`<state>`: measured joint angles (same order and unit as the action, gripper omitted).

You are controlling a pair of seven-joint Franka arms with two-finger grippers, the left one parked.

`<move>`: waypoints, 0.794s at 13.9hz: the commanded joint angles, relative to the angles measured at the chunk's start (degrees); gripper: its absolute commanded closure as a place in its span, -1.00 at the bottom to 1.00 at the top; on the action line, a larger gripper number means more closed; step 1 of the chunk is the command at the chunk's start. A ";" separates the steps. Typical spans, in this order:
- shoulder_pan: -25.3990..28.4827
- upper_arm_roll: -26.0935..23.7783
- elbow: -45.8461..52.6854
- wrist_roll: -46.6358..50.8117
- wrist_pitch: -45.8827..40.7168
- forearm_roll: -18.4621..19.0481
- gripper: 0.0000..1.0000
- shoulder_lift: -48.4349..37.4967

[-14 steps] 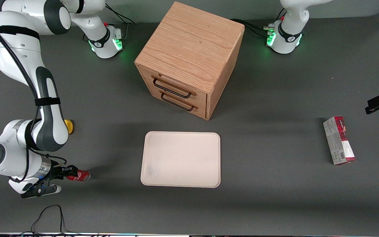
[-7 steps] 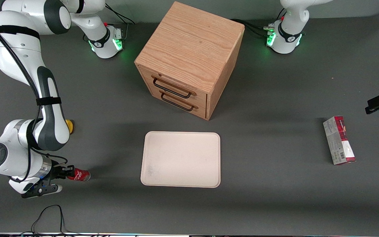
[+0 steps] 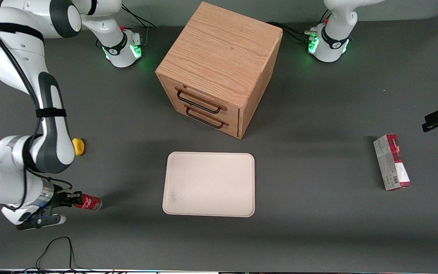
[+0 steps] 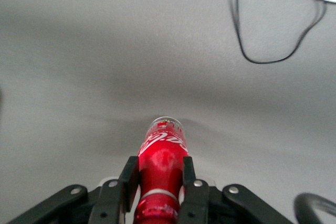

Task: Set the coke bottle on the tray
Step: 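Lift the bottle and carry it over the cream tray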

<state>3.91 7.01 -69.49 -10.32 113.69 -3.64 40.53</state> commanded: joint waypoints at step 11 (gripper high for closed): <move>4.70 -20.16 15.36 28.31 -20.62 11.78 1.00 -7.93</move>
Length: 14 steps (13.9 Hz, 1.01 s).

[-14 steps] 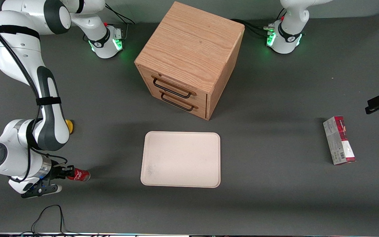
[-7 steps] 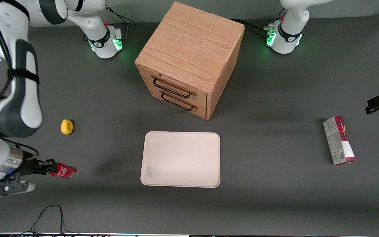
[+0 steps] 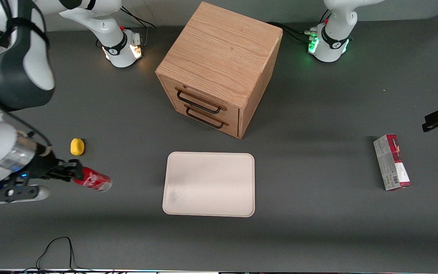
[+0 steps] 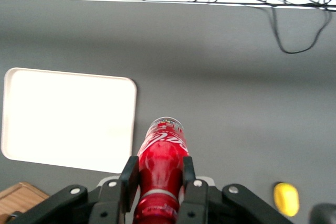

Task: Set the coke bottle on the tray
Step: 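Lift the bottle and carry it over the cream tray, then lower the bottle onto the tray and open the right gripper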

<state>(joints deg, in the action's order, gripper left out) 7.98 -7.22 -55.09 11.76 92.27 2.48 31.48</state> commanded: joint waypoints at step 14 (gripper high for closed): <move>5.38 -9.57 -11.27 17.86 26.47 15.80 1.00 15.45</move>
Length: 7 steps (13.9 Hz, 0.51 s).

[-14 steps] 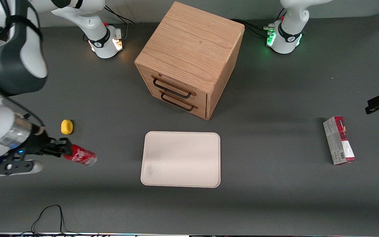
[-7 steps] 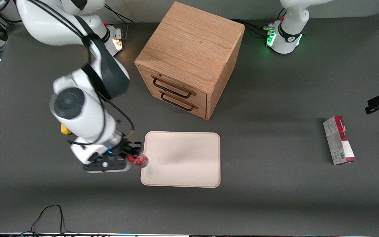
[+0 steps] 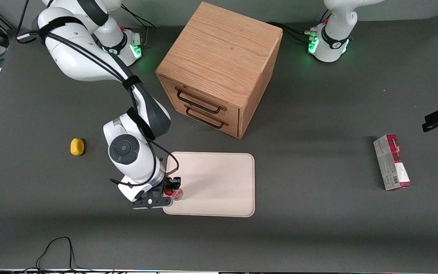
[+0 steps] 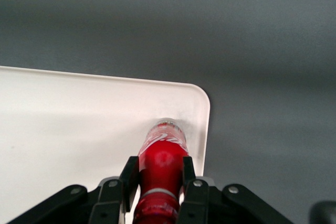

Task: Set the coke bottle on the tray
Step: 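Lower the bottle onto the tray and open the right gripper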

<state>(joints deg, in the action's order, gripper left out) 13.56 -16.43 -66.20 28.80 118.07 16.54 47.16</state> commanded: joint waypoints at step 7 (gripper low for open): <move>-0.20 -0.09 -1.91 1.53 4.80 1.74 -1.00 0.04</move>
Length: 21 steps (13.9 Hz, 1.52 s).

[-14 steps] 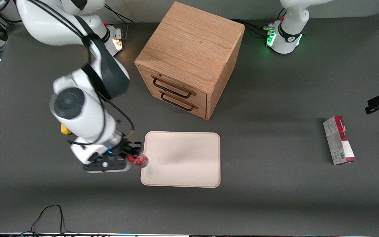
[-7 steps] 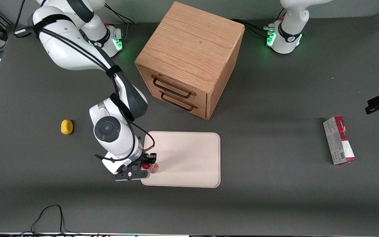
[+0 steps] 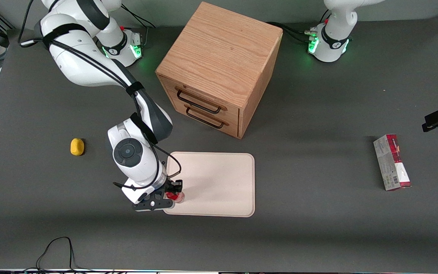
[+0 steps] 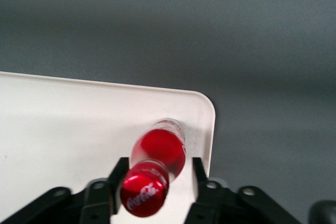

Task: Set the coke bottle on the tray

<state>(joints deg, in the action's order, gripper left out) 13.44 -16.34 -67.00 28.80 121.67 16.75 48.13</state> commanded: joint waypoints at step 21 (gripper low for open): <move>2.11 29.78 -32.31 -28.10 -26.93 -19.47 -1.00 -53.31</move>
<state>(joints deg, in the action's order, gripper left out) 14.80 13.10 -97.99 0.82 93.58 -1.46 -4.56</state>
